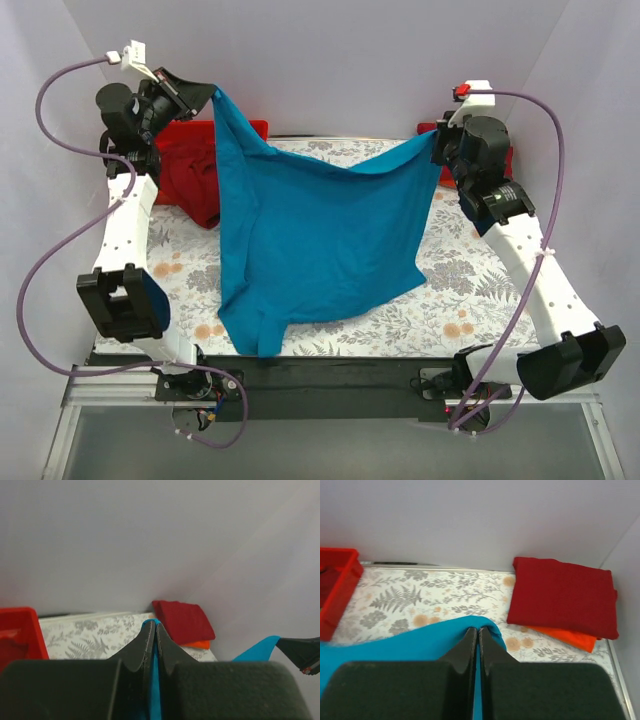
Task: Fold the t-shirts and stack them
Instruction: Flatten the tshirt out
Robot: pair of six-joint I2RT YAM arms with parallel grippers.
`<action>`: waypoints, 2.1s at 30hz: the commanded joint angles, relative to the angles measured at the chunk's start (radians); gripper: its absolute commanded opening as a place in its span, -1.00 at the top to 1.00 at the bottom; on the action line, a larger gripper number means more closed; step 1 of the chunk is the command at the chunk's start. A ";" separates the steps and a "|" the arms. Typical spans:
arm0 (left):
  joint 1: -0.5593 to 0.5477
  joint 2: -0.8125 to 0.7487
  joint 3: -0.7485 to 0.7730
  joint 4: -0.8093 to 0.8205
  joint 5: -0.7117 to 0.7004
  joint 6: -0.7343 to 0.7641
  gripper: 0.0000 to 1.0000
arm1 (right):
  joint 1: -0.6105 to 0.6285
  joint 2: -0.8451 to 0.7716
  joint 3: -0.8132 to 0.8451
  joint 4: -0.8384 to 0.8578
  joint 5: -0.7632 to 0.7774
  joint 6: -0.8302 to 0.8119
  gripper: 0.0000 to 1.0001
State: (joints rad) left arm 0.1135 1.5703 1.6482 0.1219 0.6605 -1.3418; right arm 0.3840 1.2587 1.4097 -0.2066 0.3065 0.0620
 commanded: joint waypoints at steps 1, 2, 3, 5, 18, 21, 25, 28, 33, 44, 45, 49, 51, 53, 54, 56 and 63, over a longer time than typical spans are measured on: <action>-0.011 -0.036 0.027 0.042 0.051 0.015 1.00 | -0.066 -0.007 0.038 0.090 -0.032 0.021 0.97; -0.011 -0.039 0.028 0.047 0.057 0.015 1.00 | -0.066 -0.008 0.038 0.090 -0.035 0.021 0.97; -0.017 -0.047 0.024 0.050 0.060 0.018 1.00 | -0.068 -0.012 0.037 0.090 -0.035 0.016 0.97; -0.023 -0.073 0.010 0.059 0.062 0.029 1.00 | -0.069 -0.027 0.029 0.090 -0.038 0.013 0.97; -0.029 -0.611 -0.097 0.041 -0.002 0.119 1.00 | -0.069 -0.449 -0.032 0.082 -0.124 -0.016 0.97; -0.029 -0.690 -0.038 -0.019 -0.021 0.154 1.00 | -0.069 -0.528 -0.002 0.061 -0.145 -0.030 0.97; -0.029 -0.725 0.096 -0.083 -0.036 0.173 1.00 | -0.069 -0.604 0.026 0.058 -0.167 -0.036 0.97; -0.028 -0.716 0.156 -0.088 -0.012 0.144 1.00 | -0.069 -0.637 0.055 0.058 -0.168 -0.041 0.97; -0.029 -0.630 0.228 -0.015 0.043 0.075 1.00 | -0.069 -0.611 0.095 0.058 -0.106 -0.059 0.97; -0.082 -0.128 -0.117 0.337 0.137 -0.086 1.00 | -0.092 -0.273 -0.109 0.160 0.296 -0.038 0.97; -0.100 -0.075 -0.125 0.326 0.116 -0.039 1.00 | -0.111 -0.243 -0.148 0.176 0.307 -0.027 0.97; -0.198 0.253 -0.020 0.248 0.125 0.036 0.75 | -0.227 -0.089 -0.222 0.199 0.232 0.056 0.97; -0.222 0.452 0.053 0.171 0.126 0.041 0.20 | -0.287 0.032 -0.227 0.197 0.195 0.088 0.31; -0.229 0.554 0.152 0.105 0.132 0.056 -0.66 | -0.309 0.175 -0.195 0.197 0.125 0.091 -0.80; -0.236 0.592 0.162 0.104 0.133 0.064 -0.67 | -0.313 0.220 -0.175 0.197 0.109 0.078 -0.92; -0.245 0.591 0.156 0.104 0.107 0.093 -0.68 | -0.313 0.306 -0.147 0.197 0.060 0.073 -0.97; -0.268 0.403 -0.092 0.119 0.074 0.194 -0.71 | -0.309 0.272 -0.241 0.268 -0.170 0.116 -0.95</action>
State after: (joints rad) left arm -0.1558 2.1952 1.6444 0.1745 0.7471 -1.2278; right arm 0.0689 1.6218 1.1904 -0.0536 0.2810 0.1436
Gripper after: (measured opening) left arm 0.851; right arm 0.980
